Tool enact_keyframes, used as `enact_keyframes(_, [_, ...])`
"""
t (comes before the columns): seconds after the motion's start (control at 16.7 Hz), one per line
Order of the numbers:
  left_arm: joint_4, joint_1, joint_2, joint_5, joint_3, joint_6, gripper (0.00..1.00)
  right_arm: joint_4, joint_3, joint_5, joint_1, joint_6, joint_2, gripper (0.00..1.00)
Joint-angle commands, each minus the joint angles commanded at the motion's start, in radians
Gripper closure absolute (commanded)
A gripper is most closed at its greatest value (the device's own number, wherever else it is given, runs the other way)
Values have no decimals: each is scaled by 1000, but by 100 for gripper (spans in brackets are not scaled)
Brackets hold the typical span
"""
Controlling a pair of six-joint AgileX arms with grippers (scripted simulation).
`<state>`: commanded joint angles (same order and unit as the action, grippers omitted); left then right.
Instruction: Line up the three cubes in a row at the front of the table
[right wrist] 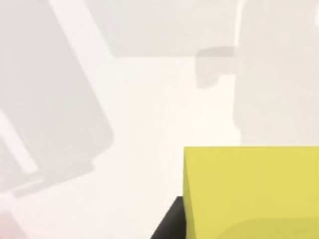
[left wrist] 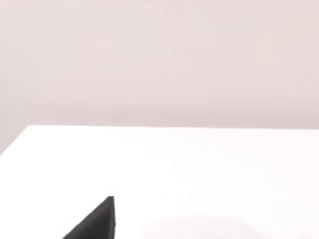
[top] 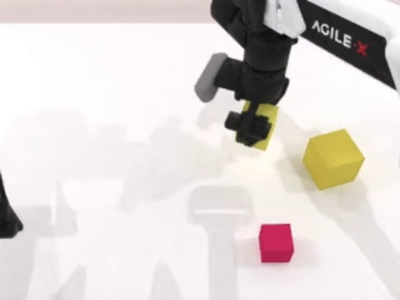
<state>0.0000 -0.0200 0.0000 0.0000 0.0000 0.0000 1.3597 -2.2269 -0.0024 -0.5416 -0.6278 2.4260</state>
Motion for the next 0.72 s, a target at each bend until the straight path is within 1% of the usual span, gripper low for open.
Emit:
enact_keyframes(0.12, [0,0,0,0,0,0,0,-3,4,0,4,1,1,100])
enact_keyframes(0.3, [0,0,0,0,0,0,0,-29,74,-1,-35,-6,-57,100])
enact_keyframes(0.48, [0,0,0,0,0,0,0,-75,224,-2,-108,-16,-163,100])
enact_keyframes(0.72, [0,0,0,0,0,0,0,-142,488,-6,-226,-35,-326,100])
